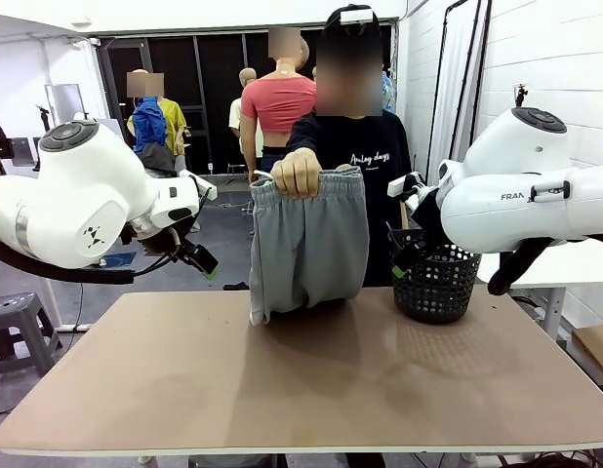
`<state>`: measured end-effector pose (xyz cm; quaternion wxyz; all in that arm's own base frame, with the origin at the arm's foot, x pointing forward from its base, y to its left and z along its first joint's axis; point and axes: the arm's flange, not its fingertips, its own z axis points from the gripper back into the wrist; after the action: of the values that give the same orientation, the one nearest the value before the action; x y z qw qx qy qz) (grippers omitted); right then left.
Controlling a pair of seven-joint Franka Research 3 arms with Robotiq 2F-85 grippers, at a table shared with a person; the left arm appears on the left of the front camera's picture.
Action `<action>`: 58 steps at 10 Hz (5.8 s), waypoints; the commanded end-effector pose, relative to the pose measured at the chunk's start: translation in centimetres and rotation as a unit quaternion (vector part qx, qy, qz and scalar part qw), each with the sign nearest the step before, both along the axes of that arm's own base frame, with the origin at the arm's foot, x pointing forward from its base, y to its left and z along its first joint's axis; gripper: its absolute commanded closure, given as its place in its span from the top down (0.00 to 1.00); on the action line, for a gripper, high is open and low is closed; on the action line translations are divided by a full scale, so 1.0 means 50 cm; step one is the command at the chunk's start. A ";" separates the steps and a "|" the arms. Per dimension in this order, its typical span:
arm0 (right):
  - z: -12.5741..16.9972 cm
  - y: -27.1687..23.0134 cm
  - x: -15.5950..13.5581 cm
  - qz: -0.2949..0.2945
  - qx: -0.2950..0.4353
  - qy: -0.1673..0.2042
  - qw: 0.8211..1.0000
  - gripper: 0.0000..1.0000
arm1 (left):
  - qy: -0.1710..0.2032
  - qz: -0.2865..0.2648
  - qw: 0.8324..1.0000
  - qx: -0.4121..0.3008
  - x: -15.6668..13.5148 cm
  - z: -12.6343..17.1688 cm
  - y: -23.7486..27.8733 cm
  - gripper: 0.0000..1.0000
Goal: Fold the training pants.
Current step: Grab both ends of the Training pants handed by a person.
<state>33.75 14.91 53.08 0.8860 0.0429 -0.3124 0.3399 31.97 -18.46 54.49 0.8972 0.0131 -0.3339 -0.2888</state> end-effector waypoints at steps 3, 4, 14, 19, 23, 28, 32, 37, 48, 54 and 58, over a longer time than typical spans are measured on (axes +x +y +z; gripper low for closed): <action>0.002 -0.007 0.003 0.019 -0.013 -0.002 1.000 1.00 | -0.001 -0.023 1.000 0.016 -0.002 0.007 0.006 1.00; 0.005 -0.017 0.006 0.055 -0.030 -0.007 0.998 1.00 | -0.004 -0.060 0.998 0.034 -0.009 0.019 0.014 1.00; -0.021 -0.052 0.081 0.270 -0.161 -0.062 0.947 1.00 | -0.028 -0.227 0.951 0.207 0.061 -0.030 0.028 1.00; -0.041 -0.042 0.099 0.317 -0.192 -0.079 0.926 1.00 | -0.036 -0.271 0.942 0.193 0.086 -0.054 0.037 1.00; -0.097 -0.041 0.168 0.381 -0.151 -0.128 0.903 1.00 | -0.116 -0.348 0.914 0.174 0.143 -0.117 0.045 1.00; -0.128 -0.050 0.207 0.428 -0.025 -0.168 0.888 1.00 | -0.156 -0.415 0.895 0.040 0.203 -0.173 0.037 1.00; -0.124 -0.044 0.213 0.434 0.018 -0.158 0.887 1.00 | -0.145 -0.403 0.904 0.009 0.190 -0.160 0.032 1.00; -0.101 -0.047 0.180 0.424 0.008 -0.166 0.890 1.00 | -0.158 -0.415 0.896 0.013 0.173 -0.155 0.027 1.00; -0.138 -0.033 0.216 0.458 0.086 -0.173 0.868 1.00 | -0.180 -0.462 0.864 -0.091 0.170 -0.190 -0.070 1.00; -0.143 -0.016 0.217 0.492 0.150 -0.189 0.836 1.00 | -0.204 -0.483 0.839 -0.147 0.167 -0.194 -0.087 1.00; -0.143 0.000 0.198 0.508 0.197 -0.187 0.818 1.00 | -0.215 -0.461 0.845 -0.166 0.150 -0.180 -0.100 1.00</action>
<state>43.24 14.73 45.72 0.5013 0.2927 -0.4444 0.6823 39.19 -22.85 45.32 0.5491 -0.2307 -0.5207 -0.6117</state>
